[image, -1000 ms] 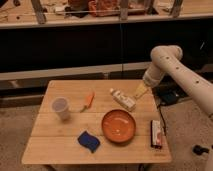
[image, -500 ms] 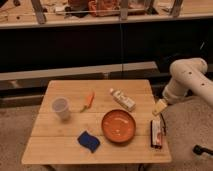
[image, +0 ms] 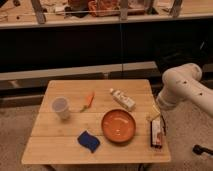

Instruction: Move the arm in a circular motion

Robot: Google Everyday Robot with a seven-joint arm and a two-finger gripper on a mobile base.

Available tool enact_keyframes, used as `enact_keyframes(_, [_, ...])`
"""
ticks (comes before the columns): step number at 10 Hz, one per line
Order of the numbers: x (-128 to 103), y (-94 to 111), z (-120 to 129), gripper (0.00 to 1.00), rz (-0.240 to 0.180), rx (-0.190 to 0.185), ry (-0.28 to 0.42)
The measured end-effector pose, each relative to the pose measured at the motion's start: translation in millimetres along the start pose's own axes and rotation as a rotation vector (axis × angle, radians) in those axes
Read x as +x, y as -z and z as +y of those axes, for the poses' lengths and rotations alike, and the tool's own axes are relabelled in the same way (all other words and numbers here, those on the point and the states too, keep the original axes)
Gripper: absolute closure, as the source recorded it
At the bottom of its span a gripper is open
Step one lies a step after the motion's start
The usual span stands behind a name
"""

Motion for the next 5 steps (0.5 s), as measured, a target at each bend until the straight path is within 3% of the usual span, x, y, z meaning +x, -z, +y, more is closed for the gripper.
enact_keyframes(5, [-69,8,108,0.20,-0.052,-0.025,0.138])
